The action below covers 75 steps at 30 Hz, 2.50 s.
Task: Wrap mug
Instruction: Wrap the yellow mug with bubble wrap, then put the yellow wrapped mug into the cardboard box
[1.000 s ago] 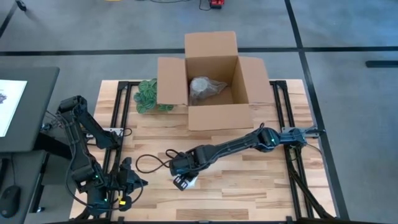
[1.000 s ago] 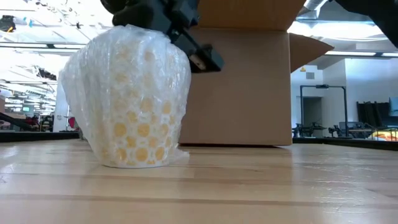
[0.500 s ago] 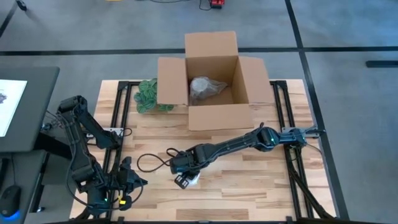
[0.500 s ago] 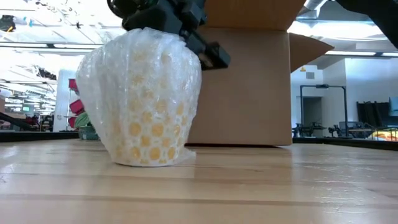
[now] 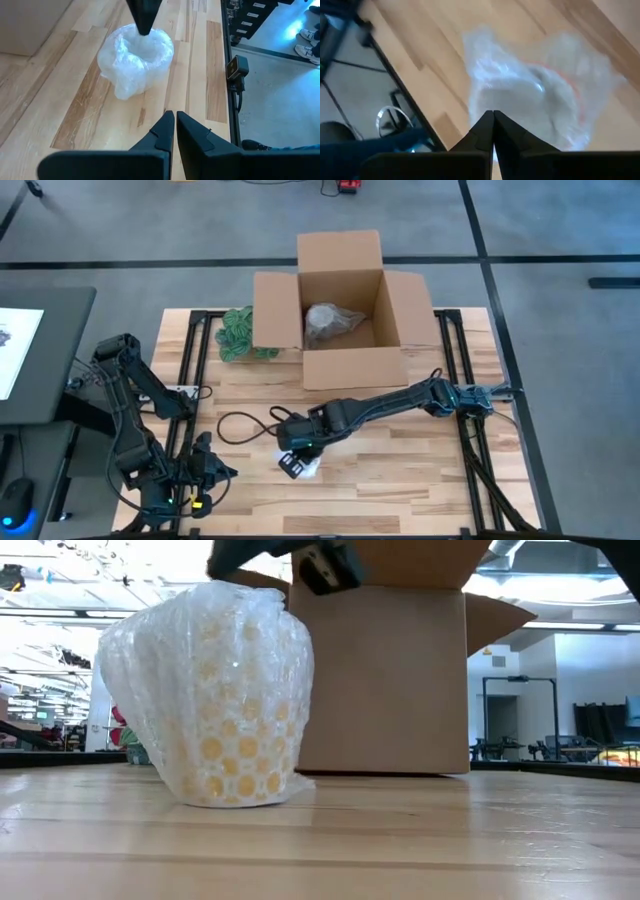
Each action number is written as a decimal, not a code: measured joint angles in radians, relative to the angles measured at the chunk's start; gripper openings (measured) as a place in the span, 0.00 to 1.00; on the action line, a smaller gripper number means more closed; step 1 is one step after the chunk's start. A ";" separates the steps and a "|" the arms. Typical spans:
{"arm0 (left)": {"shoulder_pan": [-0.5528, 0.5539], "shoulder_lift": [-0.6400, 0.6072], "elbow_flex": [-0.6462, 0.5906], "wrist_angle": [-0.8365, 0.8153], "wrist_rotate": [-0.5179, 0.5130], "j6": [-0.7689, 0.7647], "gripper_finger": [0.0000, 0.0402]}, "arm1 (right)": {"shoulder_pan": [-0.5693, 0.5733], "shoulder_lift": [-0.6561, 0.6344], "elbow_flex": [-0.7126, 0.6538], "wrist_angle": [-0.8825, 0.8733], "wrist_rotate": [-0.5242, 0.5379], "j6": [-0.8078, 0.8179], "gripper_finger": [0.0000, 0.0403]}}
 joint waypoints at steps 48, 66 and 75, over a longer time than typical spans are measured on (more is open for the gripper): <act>0.000 0.000 0.000 -0.001 0.000 -0.005 0.00 | 0.020 0.121 -0.016 -0.075 0.009 0.063 0.00; 0.000 0.000 0.000 0.002 0.000 -0.008 0.00 | 0.005 0.022 -0.022 -0.072 -0.033 0.069 0.00; 0.000 0.000 0.000 0.002 -0.020 -0.005 0.00 | -0.004 -0.037 -0.020 -0.051 -0.033 -0.045 0.12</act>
